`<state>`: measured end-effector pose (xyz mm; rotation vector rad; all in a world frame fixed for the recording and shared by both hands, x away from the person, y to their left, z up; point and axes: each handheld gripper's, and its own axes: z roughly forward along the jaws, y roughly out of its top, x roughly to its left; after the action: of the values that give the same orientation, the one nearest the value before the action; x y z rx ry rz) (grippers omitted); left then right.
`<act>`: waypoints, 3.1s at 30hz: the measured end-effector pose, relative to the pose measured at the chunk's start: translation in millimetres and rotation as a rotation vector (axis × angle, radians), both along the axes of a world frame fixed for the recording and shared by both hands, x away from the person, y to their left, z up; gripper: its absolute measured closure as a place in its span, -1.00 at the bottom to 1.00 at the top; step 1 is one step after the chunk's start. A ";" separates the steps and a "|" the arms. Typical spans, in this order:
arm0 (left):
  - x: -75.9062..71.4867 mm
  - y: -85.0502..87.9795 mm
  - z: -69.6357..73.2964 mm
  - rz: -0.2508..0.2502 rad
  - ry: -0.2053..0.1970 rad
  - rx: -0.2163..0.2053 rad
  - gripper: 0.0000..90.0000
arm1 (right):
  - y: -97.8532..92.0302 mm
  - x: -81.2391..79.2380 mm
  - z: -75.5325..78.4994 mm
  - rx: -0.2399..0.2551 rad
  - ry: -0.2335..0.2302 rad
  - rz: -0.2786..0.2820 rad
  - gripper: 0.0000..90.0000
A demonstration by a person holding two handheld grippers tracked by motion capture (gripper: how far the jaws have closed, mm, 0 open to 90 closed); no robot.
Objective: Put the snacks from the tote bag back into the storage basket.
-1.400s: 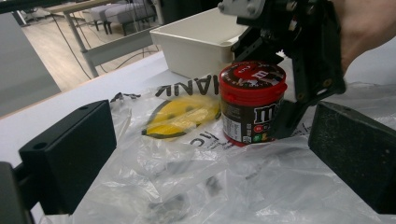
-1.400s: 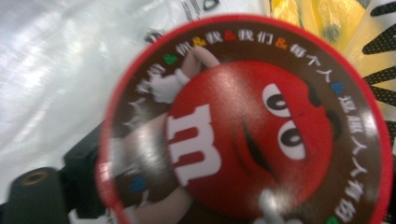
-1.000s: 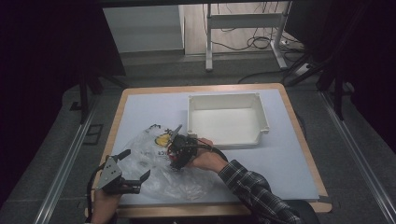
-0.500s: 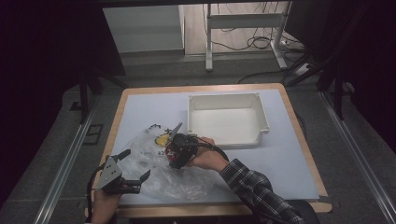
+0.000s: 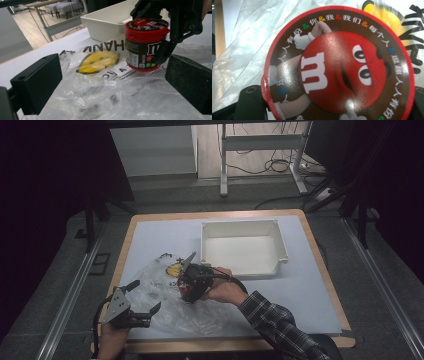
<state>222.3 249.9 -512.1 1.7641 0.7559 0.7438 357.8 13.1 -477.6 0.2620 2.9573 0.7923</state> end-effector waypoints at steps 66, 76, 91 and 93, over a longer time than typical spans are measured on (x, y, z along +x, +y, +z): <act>0.5 -0.9 -0.4 0.007 0.000 -0.003 -0.98 | -96.4 37.7 29.0 -0.002 -0.042 -0.182 -0.43; 0.3 0.1 0.0 0.005 0.000 -0.014 -0.98 | -99.1 49.0 31.2 0.011 -0.057 -0.203 -0.43; 0.1 2.4 0.6 -0.001 -0.001 -0.056 -0.98 | -98.4 68.2 28.5 0.020 -0.060 -0.211 -0.43; 0.2 2.4 0.6 -0.001 -0.001 -0.056 -0.98 | -100.6 73.6 25.6 0.020 -0.058 -0.210 -0.43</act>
<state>222.5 252.3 -511.6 1.7136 0.7684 0.7158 431.5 -87.5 -451.9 0.5315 2.8087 0.7881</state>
